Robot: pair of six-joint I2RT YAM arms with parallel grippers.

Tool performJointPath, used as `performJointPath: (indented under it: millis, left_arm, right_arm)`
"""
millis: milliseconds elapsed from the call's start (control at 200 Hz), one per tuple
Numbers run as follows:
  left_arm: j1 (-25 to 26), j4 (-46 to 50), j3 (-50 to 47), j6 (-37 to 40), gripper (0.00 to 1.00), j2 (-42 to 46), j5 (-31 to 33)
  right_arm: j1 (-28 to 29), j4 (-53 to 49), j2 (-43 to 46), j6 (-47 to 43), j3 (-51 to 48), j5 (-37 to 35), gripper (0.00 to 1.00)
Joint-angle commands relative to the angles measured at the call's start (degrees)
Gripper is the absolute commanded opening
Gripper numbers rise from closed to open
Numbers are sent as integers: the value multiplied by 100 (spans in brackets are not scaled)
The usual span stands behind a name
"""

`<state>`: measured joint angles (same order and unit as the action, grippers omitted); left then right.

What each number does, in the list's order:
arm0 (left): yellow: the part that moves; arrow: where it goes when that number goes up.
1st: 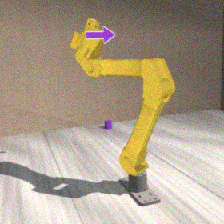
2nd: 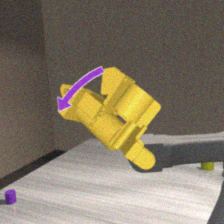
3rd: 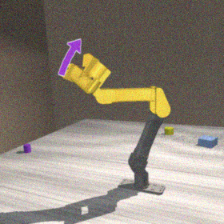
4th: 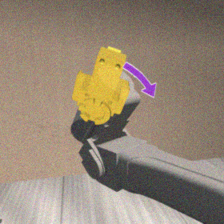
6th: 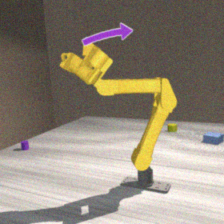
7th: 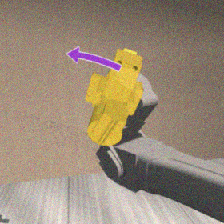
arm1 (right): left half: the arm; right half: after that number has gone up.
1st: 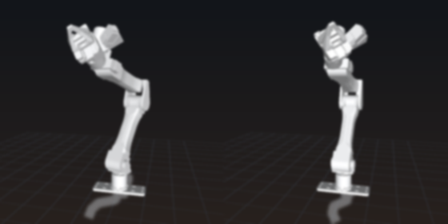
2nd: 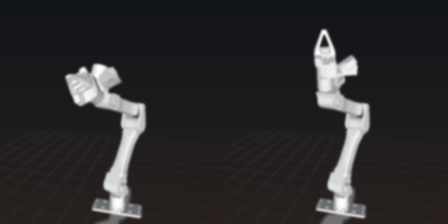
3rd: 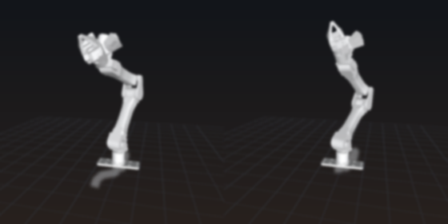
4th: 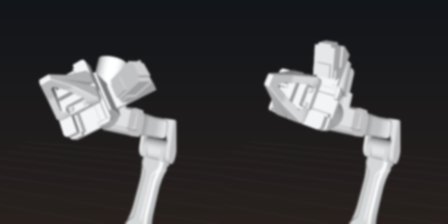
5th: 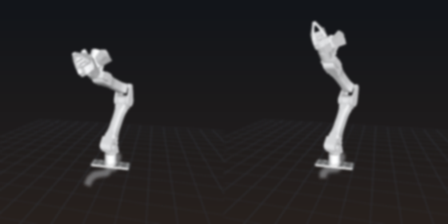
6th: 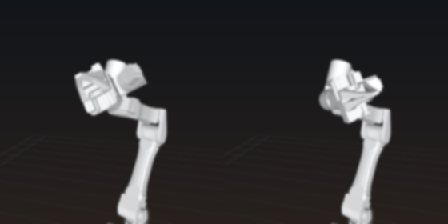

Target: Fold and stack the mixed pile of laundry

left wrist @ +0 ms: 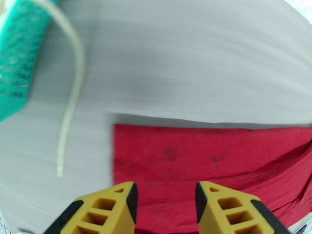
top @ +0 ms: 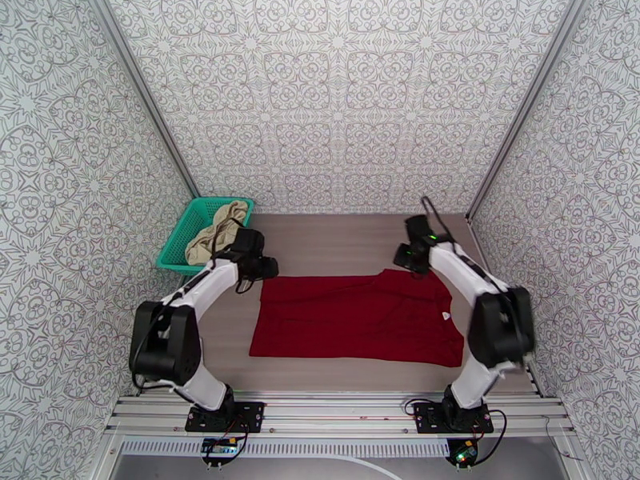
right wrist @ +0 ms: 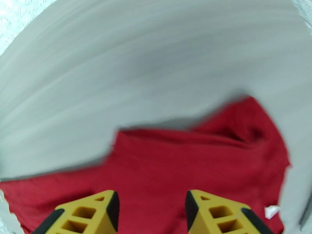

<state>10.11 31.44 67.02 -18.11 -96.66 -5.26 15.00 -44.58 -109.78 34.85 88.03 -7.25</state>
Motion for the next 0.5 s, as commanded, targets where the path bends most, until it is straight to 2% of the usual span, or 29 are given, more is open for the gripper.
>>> performJointPath:
  millis: [0,160,375,495]
  left_arm:
    - [150,-158,13,-190,44,-361,-330]
    - [307,-517,-312,-308,44,-578,-432]
    - [190,-697,-686,-301,43,-687,-407]
    - [98,-785,-863,-291,43,-650,-465]
  right_arm:
    - [220,-729,-687,444,675,-447,50]
    - [477,-756,-1164,642,987,-443,50]
    - [586,-969,-1659,720,1379,-566,50]
    - [591,-962,-1750,801,1361,-652,43]
